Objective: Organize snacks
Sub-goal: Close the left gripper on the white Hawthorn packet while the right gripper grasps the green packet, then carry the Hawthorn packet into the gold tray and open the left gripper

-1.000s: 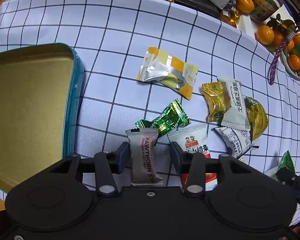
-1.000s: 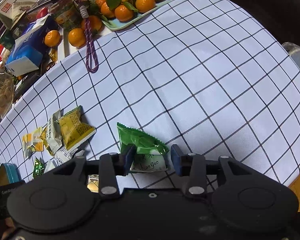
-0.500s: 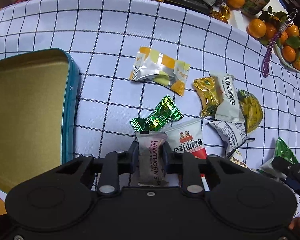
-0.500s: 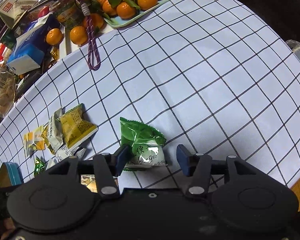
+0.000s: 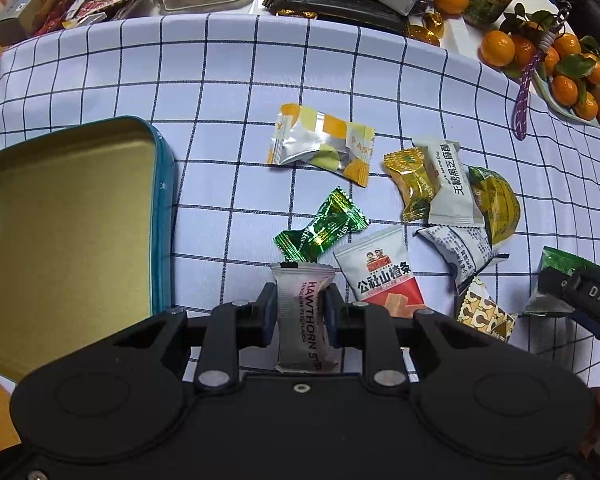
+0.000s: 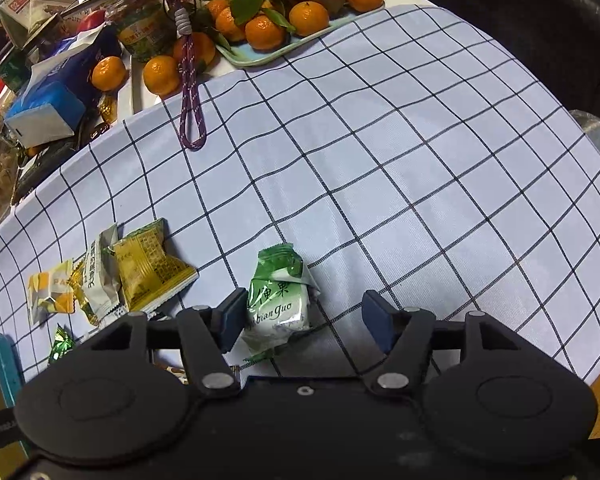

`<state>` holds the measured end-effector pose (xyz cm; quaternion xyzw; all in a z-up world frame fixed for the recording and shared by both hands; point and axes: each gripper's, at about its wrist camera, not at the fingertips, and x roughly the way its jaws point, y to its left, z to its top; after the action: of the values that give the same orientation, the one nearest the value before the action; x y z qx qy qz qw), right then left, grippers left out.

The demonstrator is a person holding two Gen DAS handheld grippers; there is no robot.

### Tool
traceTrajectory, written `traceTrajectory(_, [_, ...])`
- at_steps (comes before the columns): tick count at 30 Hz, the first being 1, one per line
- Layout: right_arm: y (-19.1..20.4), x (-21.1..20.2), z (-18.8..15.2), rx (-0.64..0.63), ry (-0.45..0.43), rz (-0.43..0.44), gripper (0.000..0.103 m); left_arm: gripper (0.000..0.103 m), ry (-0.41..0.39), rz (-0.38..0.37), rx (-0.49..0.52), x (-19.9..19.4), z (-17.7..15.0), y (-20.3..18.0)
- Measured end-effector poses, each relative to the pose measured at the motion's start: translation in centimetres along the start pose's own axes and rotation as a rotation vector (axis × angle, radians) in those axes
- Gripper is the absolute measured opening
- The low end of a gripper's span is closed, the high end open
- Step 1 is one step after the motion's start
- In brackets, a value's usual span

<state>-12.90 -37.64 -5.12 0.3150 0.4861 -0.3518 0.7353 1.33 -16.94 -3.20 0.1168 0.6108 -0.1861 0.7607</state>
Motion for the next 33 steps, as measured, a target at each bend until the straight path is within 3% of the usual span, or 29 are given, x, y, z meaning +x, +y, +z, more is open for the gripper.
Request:
traceTrajectory(4, [1.4,-0.5,-0.3,-0.063,-0.021,-0.005,0.039,0.031,-0.019,0.008,0.016,-0.8,-0.2,0.3])
traceTrajectory(6, [2.1,-0.8,-0.5,-0.092,-0.038,-0.015,0.037,0.031,-0.024,0.010,0.016,-1.2,-0.4,0.7])
traceTrajectory(13, [3.1,-1.9,-0.6,-0.080,-0.039,-0.011,0.037,0.031,-0.019,0.030,-0.023,-2.1,-0.6,2.8])
traceTrajectory(21, [4.2,-2.3,-0.5,-0.004,0.030,-0.033,0.037,0.031,-0.011,0.072,-0.104,-2.9,-0.9,6.8])
traceTrajectory(30, [8.9,-4.7,-1.8,-0.051,-0.055,0.030,0.037,0.031,-0.039,0.151,-0.232,-4.7,-1.2,12.8])
traceTrajectory(33, [11.4,-5.5,-2.7,-0.113,-0.067,0.105,0.037,0.031,-0.063,0.188,-0.279,-5.9,-1.0,15.2])
